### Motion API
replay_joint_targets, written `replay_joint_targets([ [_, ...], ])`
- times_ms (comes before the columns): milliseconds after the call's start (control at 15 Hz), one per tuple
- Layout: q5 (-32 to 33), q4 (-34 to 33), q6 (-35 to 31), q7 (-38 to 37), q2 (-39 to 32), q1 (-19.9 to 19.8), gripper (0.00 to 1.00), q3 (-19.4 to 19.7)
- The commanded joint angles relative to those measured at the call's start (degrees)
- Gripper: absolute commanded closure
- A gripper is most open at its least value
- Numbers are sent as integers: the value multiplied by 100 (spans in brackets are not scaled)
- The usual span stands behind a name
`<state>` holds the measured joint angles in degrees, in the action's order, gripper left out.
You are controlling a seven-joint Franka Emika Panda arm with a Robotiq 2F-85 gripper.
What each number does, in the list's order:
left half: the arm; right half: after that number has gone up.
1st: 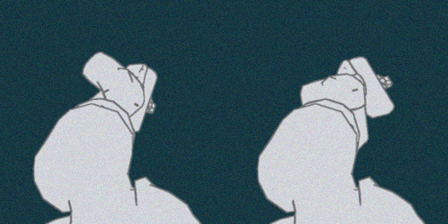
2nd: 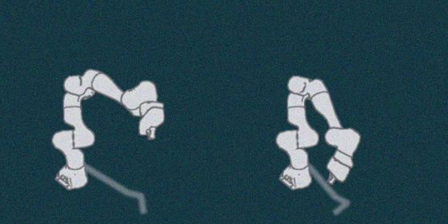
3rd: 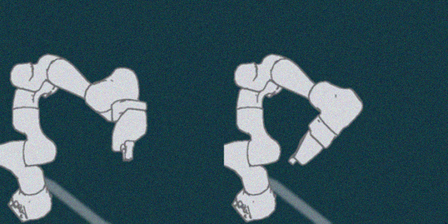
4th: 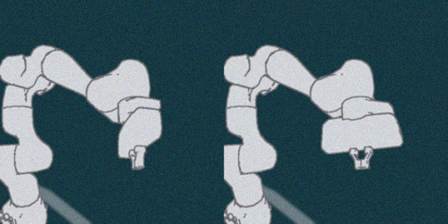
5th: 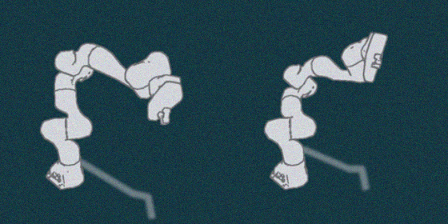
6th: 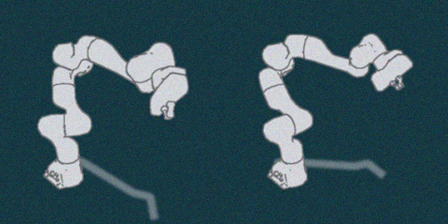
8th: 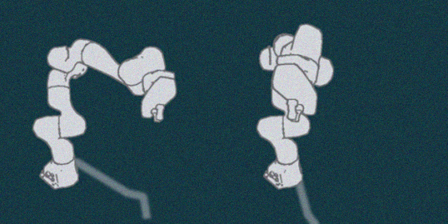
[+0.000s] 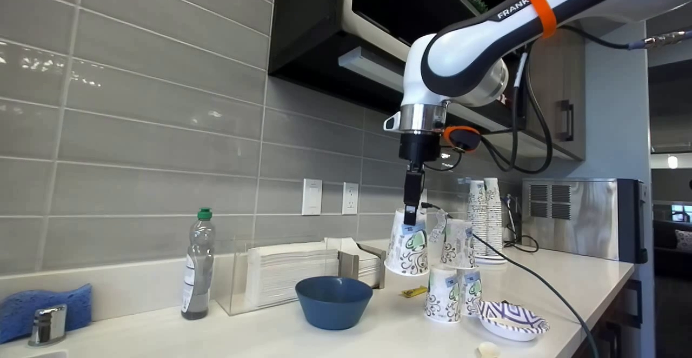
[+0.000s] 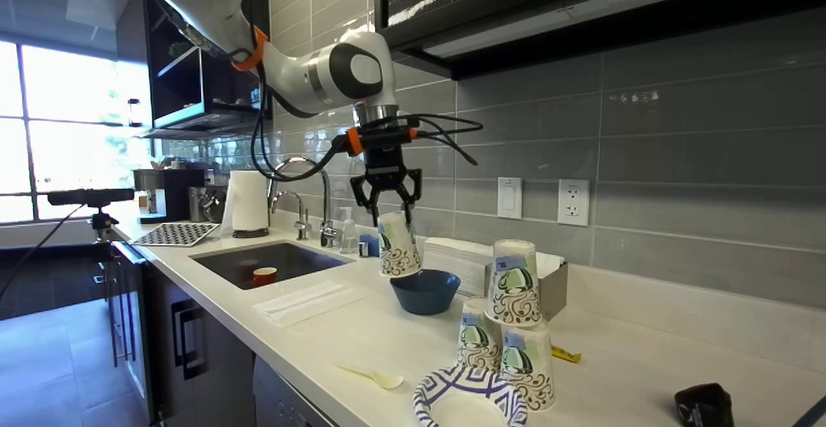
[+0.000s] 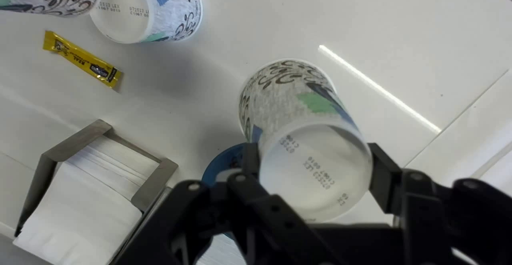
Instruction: Stack three coffee cups into a pyramid then put the fourth coffee cup on top of the coffee cup at the top.
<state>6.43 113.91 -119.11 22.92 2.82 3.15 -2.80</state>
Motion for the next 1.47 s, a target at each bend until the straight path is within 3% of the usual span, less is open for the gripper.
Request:
replay_joint_targets([
  [0,84,-287,157,-5,191,14,59,-6],
  [800,612,-1675,1288,-768,562,-326,59,297],
  [1000,603,-1822,1457,-947,483,-475,59,455],
  [1067,528,-1607,1239,-742,589,-411,59,436],
  [1133,527,-1614,1250,-738,588,-437,34,466],
  [1333,527,-1612,1250,-735,573,-421,34,445],
  [1400,559,-1697,1248,-856,507,-471,59,480],
])
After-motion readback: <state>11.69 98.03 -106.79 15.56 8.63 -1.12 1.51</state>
